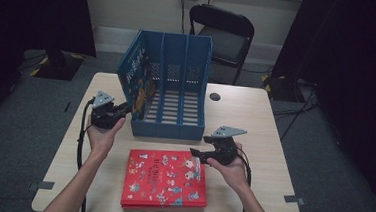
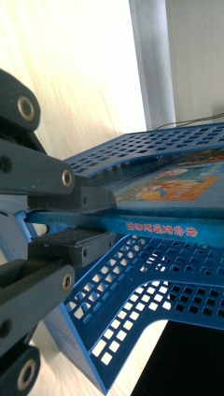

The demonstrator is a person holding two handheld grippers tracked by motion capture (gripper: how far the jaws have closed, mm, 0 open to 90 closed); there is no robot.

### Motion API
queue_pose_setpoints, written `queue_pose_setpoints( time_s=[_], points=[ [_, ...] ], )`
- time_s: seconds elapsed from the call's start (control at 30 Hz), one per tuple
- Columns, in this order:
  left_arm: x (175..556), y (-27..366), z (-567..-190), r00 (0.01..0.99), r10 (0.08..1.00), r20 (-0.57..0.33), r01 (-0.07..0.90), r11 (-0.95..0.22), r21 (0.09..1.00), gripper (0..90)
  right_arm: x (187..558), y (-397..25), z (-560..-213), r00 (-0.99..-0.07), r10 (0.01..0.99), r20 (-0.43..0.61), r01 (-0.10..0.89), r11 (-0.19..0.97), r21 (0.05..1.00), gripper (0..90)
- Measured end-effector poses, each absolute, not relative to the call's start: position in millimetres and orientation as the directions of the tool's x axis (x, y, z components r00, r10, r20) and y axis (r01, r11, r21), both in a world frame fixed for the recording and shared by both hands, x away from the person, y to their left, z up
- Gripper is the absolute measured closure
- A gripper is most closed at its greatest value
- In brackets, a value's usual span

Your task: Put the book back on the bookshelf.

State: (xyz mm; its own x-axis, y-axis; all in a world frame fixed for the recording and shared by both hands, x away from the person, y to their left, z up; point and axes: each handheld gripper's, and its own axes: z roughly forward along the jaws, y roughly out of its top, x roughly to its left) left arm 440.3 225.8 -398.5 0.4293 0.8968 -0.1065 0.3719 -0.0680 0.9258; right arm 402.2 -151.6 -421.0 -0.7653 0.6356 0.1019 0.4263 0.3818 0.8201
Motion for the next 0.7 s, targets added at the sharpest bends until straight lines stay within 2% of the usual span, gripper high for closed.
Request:
queue_pose_setpoints(
  time_s=[0.13, 0.37, 0.7],
  points=[
    [443.9, 223.8, -396.4, 0.417, 0.907, -0.056, 0.369, -0.113, 0.923, 79.1, 402.7, -151.4, -421.5, -0.765, 0.635, 0.104, 0.429, 0.382, 0.819, 27.1],
    [451.6, 218.5, -395.7, 0.399, 0.916, -0.041, 0.369, -0.119, 0.922, 79.7, 402.9, -152.2, -421.4, -0.765, 0.635, 0.105, 0.428, 0.380, 0.820, 27.2],
    [455.1, 218.2, -397.9, 0.377, 0.924, -0.064, 0.363, -0.084, 0.928, 80.0, 402.8, -153.7, -420.5, -0.762, 0.639, 0.106, 0.429, 0.376, 0.822, 27.1]
  ],
)
